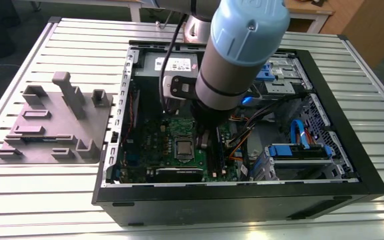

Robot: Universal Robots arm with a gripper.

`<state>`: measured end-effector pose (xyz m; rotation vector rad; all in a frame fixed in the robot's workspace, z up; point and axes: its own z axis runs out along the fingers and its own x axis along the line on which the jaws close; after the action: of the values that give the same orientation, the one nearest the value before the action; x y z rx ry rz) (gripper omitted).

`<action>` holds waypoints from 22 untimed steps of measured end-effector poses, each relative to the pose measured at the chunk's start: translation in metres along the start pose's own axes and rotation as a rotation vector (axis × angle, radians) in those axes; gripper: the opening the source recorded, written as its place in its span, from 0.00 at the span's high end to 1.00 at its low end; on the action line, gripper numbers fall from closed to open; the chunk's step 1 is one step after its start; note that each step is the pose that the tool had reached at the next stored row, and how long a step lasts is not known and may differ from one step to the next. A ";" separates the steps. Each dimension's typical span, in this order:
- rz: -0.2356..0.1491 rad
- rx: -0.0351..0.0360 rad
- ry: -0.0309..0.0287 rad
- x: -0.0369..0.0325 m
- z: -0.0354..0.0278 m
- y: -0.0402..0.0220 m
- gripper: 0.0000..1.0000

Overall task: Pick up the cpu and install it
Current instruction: 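Install the first cpu locking lever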

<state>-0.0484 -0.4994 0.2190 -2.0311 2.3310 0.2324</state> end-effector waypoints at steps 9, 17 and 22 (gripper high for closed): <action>-0.007 0.0000 0.0085 0.0082 0.0074 -0.0014 0.89; -0.010 -0.0002 0.0093 0.0183 0.0132 -0.0026 0.89; -0.010 -0.0002 0.0092 0.0228 0.0188 -0.0035 0.89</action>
<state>-0.0495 -0.5196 0.1971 -2.0476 2.3258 0.2234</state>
